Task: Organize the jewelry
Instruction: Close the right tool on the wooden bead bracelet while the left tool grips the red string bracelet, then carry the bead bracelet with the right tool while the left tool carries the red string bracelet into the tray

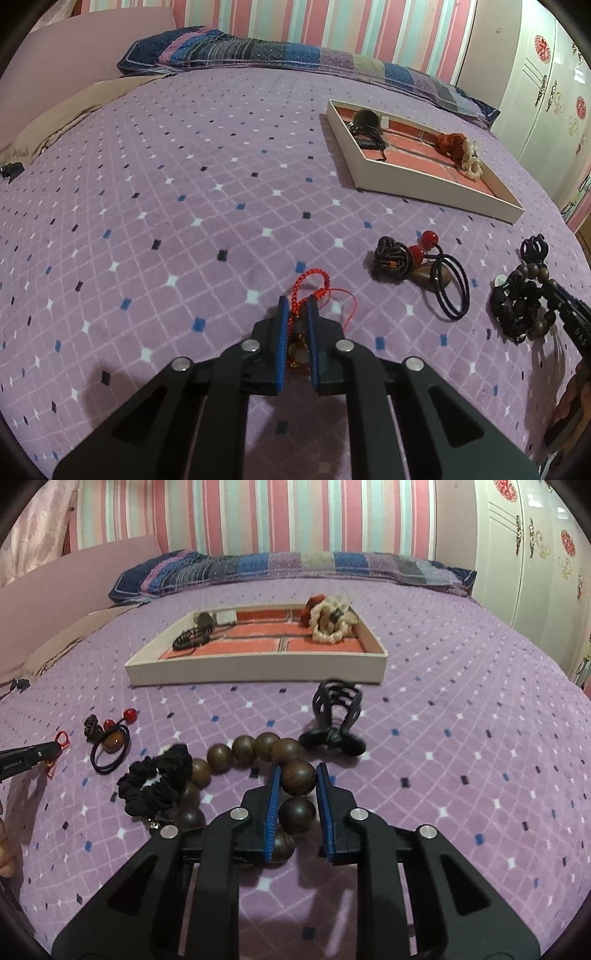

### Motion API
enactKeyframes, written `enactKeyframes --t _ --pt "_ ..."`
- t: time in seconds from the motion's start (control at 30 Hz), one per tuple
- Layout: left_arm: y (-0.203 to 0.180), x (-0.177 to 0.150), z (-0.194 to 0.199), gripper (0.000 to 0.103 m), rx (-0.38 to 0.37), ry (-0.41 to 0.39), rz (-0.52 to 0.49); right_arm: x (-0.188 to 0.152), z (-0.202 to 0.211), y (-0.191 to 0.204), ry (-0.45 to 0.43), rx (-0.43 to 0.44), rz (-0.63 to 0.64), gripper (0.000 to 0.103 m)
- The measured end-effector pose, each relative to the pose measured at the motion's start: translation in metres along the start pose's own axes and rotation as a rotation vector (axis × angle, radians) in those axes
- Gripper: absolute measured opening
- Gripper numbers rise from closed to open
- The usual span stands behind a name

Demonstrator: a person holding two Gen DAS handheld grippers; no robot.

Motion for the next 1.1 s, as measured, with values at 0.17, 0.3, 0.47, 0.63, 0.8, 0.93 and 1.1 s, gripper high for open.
enactKeyframes --t 0.17,0.3,0.47,0.63,0.8,0.93,1.1 --pt "-0.005 0.006 0.013 0.010 -0.009 -0.030 -0.013 0.006 0.010 -0.004 -0.027 0.007 -0.012 0.020" --pt "-0.009 0.014 0.022 0.010 -0.015 -0.052 -0.023 0.013 0.019 -0.003 -0.049 0.013 -0.013 0.020" --pt "-0.013 0.021 0.027 0.010 -0.021 -0.064 -0.023 0.022 0.028 -0.003 -0.075 0.019 -0.009 0.020" --pt "-0.017 0.029 0.032 0.010 -0.027 -0.075 -0.025 0.031 0.032 -0.002 -0.091 0.024 -0.005 0.020" --pt "-0.022 0.041 0.036 0.010 -0.032 -0.091 -0.034 0.042 0.034 0.000 -0.107 0.032 0.004 0.020" --pt "-0.030 0.054 0.037 0.010 -0.039 -0.106 -0.058 0.052 0.033 0.003 -0.119 0.037 0.010 0.020" --pt "-0.039 0.070 0.036 0.010 -0.050 -0.125 -0.073 0.067 0.027 0.007 -0.127 0.053 0.014 0.020"
Point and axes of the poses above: each gripper's, at about its wrist camera, not at the fingertips, and z roughly against the way its jaws point, y to its left, x to its top, the point moved 2 cm from there along -z, roughly the way its jaws point, and after that the axes turned 7 degrees about -y, right-handed, at the moved point
